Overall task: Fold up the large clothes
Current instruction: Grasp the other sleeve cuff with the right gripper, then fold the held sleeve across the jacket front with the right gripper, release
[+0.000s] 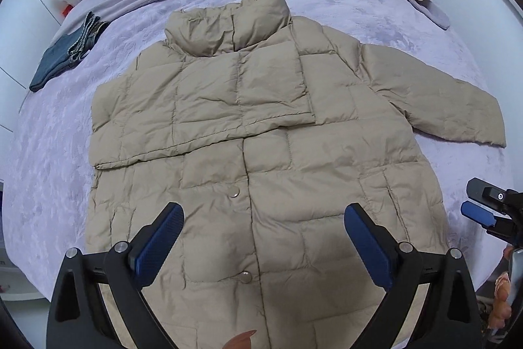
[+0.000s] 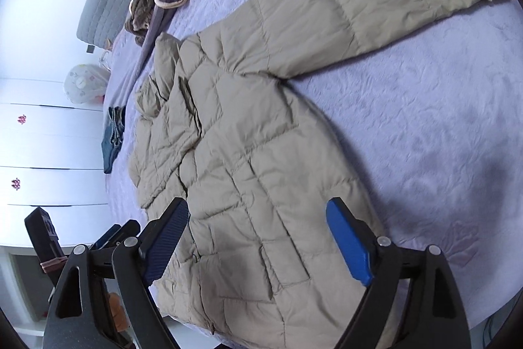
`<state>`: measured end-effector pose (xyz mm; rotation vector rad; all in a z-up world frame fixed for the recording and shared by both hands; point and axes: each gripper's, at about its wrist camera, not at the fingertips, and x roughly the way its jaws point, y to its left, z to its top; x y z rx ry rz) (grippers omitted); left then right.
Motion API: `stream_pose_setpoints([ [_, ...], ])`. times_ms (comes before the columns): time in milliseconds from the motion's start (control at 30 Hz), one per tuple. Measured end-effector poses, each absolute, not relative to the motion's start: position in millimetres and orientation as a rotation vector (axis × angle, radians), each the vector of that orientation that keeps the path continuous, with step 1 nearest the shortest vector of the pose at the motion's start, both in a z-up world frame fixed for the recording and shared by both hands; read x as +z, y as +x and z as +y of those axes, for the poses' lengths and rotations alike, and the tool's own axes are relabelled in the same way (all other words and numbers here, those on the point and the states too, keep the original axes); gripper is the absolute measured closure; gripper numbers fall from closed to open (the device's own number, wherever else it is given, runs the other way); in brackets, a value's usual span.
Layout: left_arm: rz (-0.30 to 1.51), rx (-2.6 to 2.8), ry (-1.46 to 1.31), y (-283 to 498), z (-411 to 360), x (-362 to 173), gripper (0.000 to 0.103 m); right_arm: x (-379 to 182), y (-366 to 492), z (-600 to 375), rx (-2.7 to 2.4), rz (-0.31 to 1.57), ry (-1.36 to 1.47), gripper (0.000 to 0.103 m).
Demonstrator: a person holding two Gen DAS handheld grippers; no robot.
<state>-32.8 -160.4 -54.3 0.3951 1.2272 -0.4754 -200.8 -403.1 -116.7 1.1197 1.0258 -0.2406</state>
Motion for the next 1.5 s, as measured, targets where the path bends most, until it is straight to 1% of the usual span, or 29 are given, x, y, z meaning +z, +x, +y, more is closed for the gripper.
stream_pose_setpoints([
  [33, 1.229, -0.473, 0.397, -33.5, -164.9, -53.3, 0.004, -117.1, -201.9, -408.8, -0.238, 1.018, 1.127, 0.014],
  [100, 1.235, -0.471, 0.403, -34.2, -173.4, -51.8, 0.004, -119.8, -204.0, -420.7, -0.235, 1.001, 1.145, 0.01],
  [133, 1.237, -0.471, 0.407, -33.9, -178.4, -51.3, 0.004, -121.6, -204.8, -427.2, -0.233, 0.991, 1.154, 0.001],
  [300, 1.239, -0.47, 0.433, -31.9, -200.5, -48.9, 0.004, -129.8, -207.7, -457.2, -0.241, 0.924, 1.19, 0.0],
  [433, 1.251, -0.473, 0.444, -28.9, -218.7, -47.4, 0.004, -140.3, -216.1, -485.6, -0.266, 0.871, 1.287, 0.0],
  [600, 1.277, -0.501, 0.475, -23.3, -242.7, -51.1, 0.004, -156.8, -240.3, -535.1, -0.378, 0.761, 1.374, 0.0],
  [900, 1.325, -0.509, 0.486, -20.1, -266.6, -63.1, 0.004, -207.5, -302.7, -610.7, -0.633, 0.432, 1.637, 0.0],
  [1100, 1.317, -0.506, 0.513, -19.4, -276.0, -66.6, 0.004, -220.2, -295.9, -631.4, -0.542, 0.246, 1.739, 0.0],
  [1233, 1.305, -0.511, 0.505, -16.7, -275.7, -65.4, 0.004, -229.8, -285.4, -637.8, -0.429, 0.092, 1.864, 0.001],
  [1300, 1.3, -0.512, 0.492, -14.4, -273.1, -64.1, 0.004, -231.6, -280.4, -638.1, -0.415, 0.072, 1.9, 0.007],
  [1333, 1.297, -0.51, 0.485, -12.6, -270.6, -63.6, 0.004, -232.2, -277.9, -638.0, -0.406, 0.071, 1.914, 0.025],
  [1367, 1.295, -0.507, 0.477, -10.9, -267.7, -63.3, 0.004, -233.5, -273.9, -636.9, -0.387, 0.069, 1.928, 0.053],
  [1400, 1.295, -0.504, 0.467, -8.4, -264.3, -63.5, 0.004, -236.2, -270.8, -636.5, -0.361, 0.065, 1.946, 0.067],
  [1433, 1.297, -0.499, 0.457, -5.9, -260.5, -64.0, 0.004, -239.0, -267.6, -635.3, -0.341, 0.051, 1.964, 0.086],
  [1467, 1.299, -0.493, 0.445, -2.9, -256.1, -64.3, 0.004, -240.5, -265.4, -634.1, -0.327, 0.032, 1.977, 0.091],
  [1500, 1.299, -0.486, 0.434, 0.3, -251.0, -64.4, 0.004, -239.6, -263.1, -633.0, -0.323, 0.015, 1.98, 0.092],
])
